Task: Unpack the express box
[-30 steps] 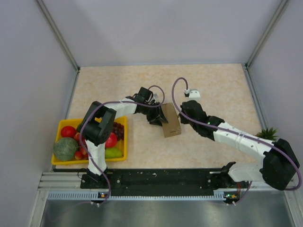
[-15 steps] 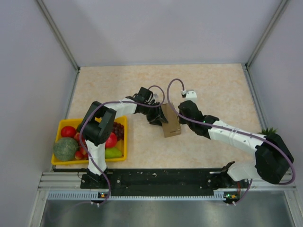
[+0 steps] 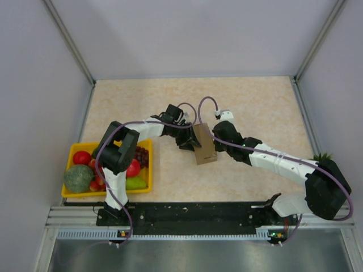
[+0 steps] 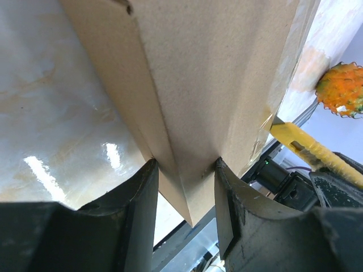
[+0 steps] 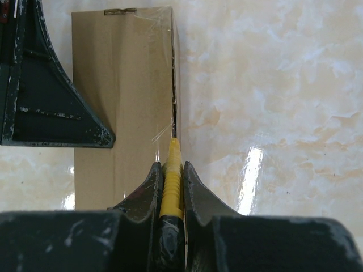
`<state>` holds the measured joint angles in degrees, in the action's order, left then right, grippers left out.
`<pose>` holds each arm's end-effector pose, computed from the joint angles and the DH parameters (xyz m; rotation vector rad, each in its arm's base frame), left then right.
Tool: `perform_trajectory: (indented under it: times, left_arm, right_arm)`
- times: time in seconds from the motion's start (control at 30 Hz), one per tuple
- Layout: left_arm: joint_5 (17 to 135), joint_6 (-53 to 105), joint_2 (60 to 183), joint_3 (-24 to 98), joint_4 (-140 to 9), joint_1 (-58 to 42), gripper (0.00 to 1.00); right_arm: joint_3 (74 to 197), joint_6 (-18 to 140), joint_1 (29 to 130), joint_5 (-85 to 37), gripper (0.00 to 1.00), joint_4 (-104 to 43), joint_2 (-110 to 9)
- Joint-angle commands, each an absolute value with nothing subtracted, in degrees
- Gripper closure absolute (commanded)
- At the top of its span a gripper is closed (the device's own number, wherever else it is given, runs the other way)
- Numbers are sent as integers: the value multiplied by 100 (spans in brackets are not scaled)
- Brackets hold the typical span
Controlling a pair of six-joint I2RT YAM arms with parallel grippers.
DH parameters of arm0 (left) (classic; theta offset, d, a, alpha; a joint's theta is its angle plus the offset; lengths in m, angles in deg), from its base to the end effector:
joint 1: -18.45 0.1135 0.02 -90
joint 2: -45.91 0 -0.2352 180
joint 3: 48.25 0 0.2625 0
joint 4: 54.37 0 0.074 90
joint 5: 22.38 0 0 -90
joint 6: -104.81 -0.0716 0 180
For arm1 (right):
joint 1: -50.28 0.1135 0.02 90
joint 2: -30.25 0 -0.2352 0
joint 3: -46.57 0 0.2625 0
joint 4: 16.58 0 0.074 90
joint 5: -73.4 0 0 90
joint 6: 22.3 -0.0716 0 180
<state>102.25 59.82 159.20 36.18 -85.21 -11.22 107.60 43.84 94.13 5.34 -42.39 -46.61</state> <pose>0.3361 -0.2383 0.0881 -0.1420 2.8580 -1.1750 0.2522 0.2052 0.1776 -0.1962 2.2337 0.1992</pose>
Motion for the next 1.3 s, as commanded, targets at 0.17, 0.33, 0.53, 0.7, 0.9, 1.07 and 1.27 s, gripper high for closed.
perform_trajectory:
  times: [0.17, 0.33, 0.53, 0.7, 0.9, 1.07, 1.27]
  left_arm:
    - [9320, 6561, 16228, 3299, -8992, -1082, 87]
    - [9267, 6807, 16149, 3246, -8921, -1082, 88]
    - [9197, 6930, 16140, 3211, -8877, -1082, 89]
    - [9188, 7000, 16175, 3159, -8842, -1082, 89]
    - [9135, 7027, 16192, 3167, -8833, -1082, 89]
    - [9065, 7027, 16201, 3185, -8885, -1082, 89]
    - [9065, 7009, 16237, 3220, -8903, -1073, 89]
  right_arm:
    - [11129, 4116, 9466, 81, 100, -5273, -4287]
    - [11366, 3949, 9466, -33, 100, -5739, -4235]
    - [11481, 3800, 9466, -262, 100, -5959, -4383]
    - [11305, 3738, 9466, -333, 100, -5950, -4700]
    - [11279, 3764, 9475, -385, 100, -5959, -4516]
    - [11428, 3773, 9457, -420, 100, -6170, -4121]
    - [11402, 3773, 9466, -543, 100, -6310, -4023]
